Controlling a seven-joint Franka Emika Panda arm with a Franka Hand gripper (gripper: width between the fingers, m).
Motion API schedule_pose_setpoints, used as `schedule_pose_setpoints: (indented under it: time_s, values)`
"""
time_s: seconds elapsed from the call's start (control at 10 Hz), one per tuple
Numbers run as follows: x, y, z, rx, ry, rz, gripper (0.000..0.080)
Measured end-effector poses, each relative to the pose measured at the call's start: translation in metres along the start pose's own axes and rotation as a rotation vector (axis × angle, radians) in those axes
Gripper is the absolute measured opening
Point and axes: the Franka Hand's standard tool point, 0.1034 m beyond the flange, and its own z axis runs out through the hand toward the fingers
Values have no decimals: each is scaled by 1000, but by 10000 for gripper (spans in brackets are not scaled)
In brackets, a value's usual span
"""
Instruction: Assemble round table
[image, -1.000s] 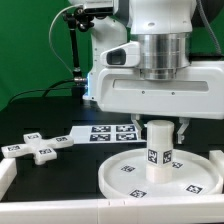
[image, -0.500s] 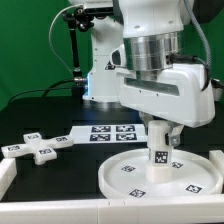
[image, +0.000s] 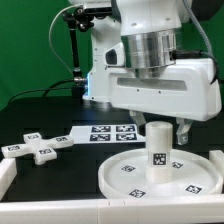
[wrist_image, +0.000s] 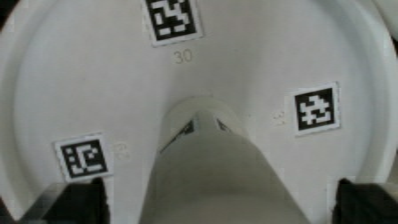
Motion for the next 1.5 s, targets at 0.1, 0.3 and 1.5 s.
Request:
schedule_pose_setpoints:
  time_s: [0.1,0.3,1.5]
  values:
    - [-1,-1,1,-1,-1,-39,646]
    - [-1,0,1,-1,-2,-178,649]
    - [1,-4,-1,-73,-8,-1438,649]
